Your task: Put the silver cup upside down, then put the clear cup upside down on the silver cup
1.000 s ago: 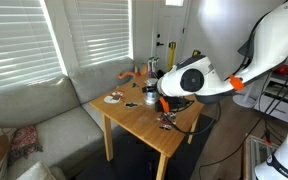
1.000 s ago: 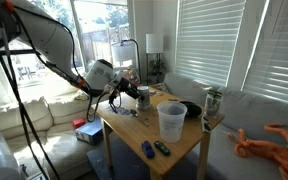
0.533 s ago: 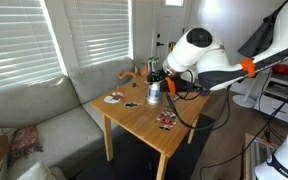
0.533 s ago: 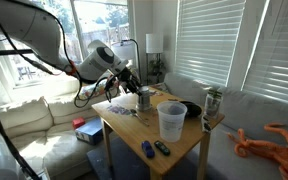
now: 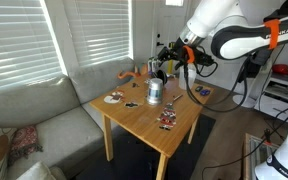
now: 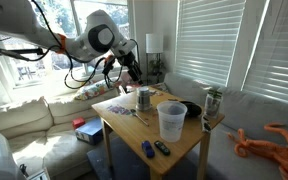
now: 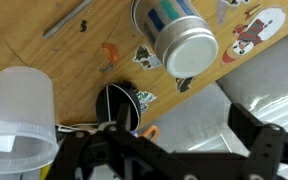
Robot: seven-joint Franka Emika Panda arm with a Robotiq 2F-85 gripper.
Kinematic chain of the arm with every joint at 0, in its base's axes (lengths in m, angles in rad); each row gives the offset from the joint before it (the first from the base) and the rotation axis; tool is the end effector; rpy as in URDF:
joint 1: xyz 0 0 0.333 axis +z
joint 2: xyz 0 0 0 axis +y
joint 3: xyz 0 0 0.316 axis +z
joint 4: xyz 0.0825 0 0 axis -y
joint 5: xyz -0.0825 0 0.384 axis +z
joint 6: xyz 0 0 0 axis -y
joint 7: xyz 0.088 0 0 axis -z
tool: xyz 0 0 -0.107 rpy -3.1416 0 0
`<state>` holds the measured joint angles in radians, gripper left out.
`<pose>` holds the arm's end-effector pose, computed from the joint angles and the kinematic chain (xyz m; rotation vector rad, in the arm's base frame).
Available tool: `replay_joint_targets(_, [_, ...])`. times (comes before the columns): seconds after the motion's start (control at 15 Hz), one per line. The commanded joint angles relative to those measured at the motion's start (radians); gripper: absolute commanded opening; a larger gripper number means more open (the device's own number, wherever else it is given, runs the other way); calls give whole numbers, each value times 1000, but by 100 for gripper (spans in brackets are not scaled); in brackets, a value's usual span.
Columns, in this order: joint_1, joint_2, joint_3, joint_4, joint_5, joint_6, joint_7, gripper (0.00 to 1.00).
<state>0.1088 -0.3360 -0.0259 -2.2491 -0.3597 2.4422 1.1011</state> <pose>0.4916 0.0391 0.5594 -2.7183 1.1575 -0.9075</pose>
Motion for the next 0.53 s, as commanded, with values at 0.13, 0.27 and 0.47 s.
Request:
replay_joint_targets(0.13, [-117, -38, 26, -2, 77, -14, -195, 100])
replay_joint_targets(0.27, [-152, -42, 36, -1, 78, -14, -213, 100])
replay_joint_targets(0.47, [-151, -36, 56, -1, 77, -15, -209, 100])
